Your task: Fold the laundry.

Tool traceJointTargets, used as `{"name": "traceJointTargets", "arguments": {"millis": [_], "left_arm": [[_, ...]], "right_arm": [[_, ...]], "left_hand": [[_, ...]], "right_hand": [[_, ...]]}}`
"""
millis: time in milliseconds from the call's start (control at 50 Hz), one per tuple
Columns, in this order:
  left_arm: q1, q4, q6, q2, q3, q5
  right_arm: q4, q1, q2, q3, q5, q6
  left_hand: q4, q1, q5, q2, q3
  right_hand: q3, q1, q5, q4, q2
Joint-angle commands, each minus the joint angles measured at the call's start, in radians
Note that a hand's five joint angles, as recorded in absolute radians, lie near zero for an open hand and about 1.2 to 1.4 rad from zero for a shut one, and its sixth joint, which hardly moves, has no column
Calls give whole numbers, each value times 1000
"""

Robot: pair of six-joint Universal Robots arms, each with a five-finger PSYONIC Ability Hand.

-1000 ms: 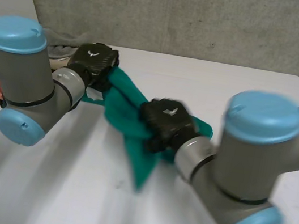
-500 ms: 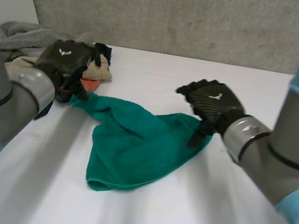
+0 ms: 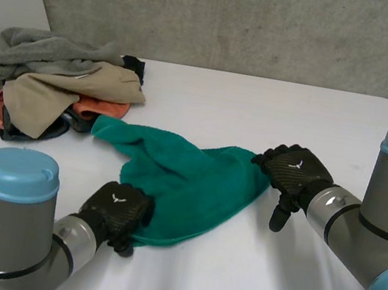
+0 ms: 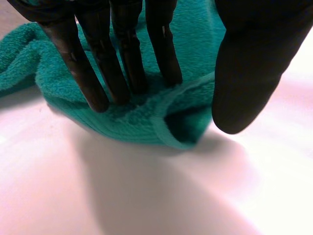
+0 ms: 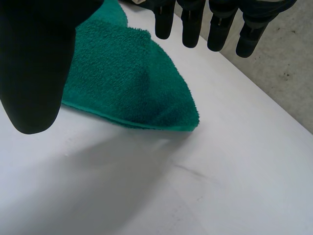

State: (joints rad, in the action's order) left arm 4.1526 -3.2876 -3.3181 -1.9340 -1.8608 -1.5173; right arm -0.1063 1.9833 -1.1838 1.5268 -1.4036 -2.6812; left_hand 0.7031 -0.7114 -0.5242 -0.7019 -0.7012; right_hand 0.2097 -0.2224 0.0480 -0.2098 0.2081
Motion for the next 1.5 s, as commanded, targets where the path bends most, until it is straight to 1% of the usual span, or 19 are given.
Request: {"name": "traceJointTargets", "arguments": {"millis": [20, 120, 140, 240, 320, 400, 500, 620, 720, 780, 800, 840, 940, 960, 1060, 1120, 1220, 1340, 1500], "left_arm": [[8, -66, -3, -40, 34, -27], [8, -79, -14, -69, 55, -35], [9, -78, -23, -79, 66, -38], [26, -69, -73, -60, 80, -70], [37, -69, -116, 76, 74, -98], [34, -67, -118, 202, 81, -100], [32, -66, -115, 335, 89, -96], [18, -53, -113, 428, 121, -96], [-11, -43, -110, 455, 140, -98], [-17, -41, -110, 467, 143, -101], [-15, -40, -112, 471, 144, -103], [-12, -38, -116, 481, 144, -103], [9, -38, -123, 509, 138, -101], [18, -38, -124, 512, 138, -101], [124, -30, -152, 523, 134, -93], [158, -21, -156, 523, 129, -86], [166, -17, -156, 469, 98, 6], [166, -23, -158, 333, 100, 115], [175, -87, -170, 46, 268, 137]], "right_arm": [[26, 0, 0, 32, 0, 0], [46, -1, 0, 47, 0, 0], [50, -3, 1, 49, 0, 0], [62, -15, 3, 47, 2, -3], [60, -27, 33, 27, 14, -14], [56, -31, 87, -2, 61, -20], [79, -23, 194, -81, 126, -116], [140, -6, 334, -210, 120, -282], [229, 32, 420, -312, 62, -339], [287, 40, 450, -346, -30, -332], [307, 40, 441, -349, -73, -325], [330, 37, 421, -343, -100, -316], [335, 23, 227, -280, -107, -240], [333, 5, 140, -254, -94, -200], [283, -119, -71, -212, -19, -74], [150, -156, -204, -237, 44, -19], [-42, -181, -359, -296, 101, -5], [-205, -231, -366, -295, 132, 14], [-227, -224, -130, -316, 118, 119]], "left_hand": [[179, -171, -184, -181, -181], [499, -491, -503, -500, -501], [691, -683, -696, -692, -693], [693, -685, -698, -694, -695], [693, -685, -698, -694, -695], [693, -685, -698, -694, -695], [693, -685, -698, -694, -695], [693, -685, -698, -694, -695], [693, -685, -698, -694, -695], [693, -685, -698, -694, -695], [693, -685, -698, -694, -695], [693, -685, -698, -694, -695], [693, -685, -698, -694, -695], [693, -685, -698, -694, -695], [693, -685, -698, -694, -695], [693, -685, -698, -694, -695], [693, -685, -698, -694, -695], [693, -685, -698, -694, -695], [693, -685, -698, -694, -695]], "right_hand": [[-34, 46, -47, 34, -32], [-34, 46, -47, 34, -32], [-34, 46, -47, 34, -32], [-35, 48, -48, 35, -34], [-35, 48, -48, 35, -34], [92, -80, 79, -92, 94], [122, -109, 109, -122, 123], [204, -191, 191, -204, 205], [515, -502, 502, -515, 516], [1185, -1172, 1172, -1185, 1186], [1187, -1174, 1174, -1186, 1188], [1187, -1174, 1174, -1186, 1188], [1187, -1174, 1174, -1186, 1188], [1187, -1174, 1174, -1186, 1188], [1187, -1174, 1174, -1186, 1188], [1187, -1174, 1174, -1186, 1188], [1187, -1174, 1174, -1186, 1188], [1187, -1174, 1174, -1186, 1188], [1187, -1174, 1174, -1186, 1188]]}}
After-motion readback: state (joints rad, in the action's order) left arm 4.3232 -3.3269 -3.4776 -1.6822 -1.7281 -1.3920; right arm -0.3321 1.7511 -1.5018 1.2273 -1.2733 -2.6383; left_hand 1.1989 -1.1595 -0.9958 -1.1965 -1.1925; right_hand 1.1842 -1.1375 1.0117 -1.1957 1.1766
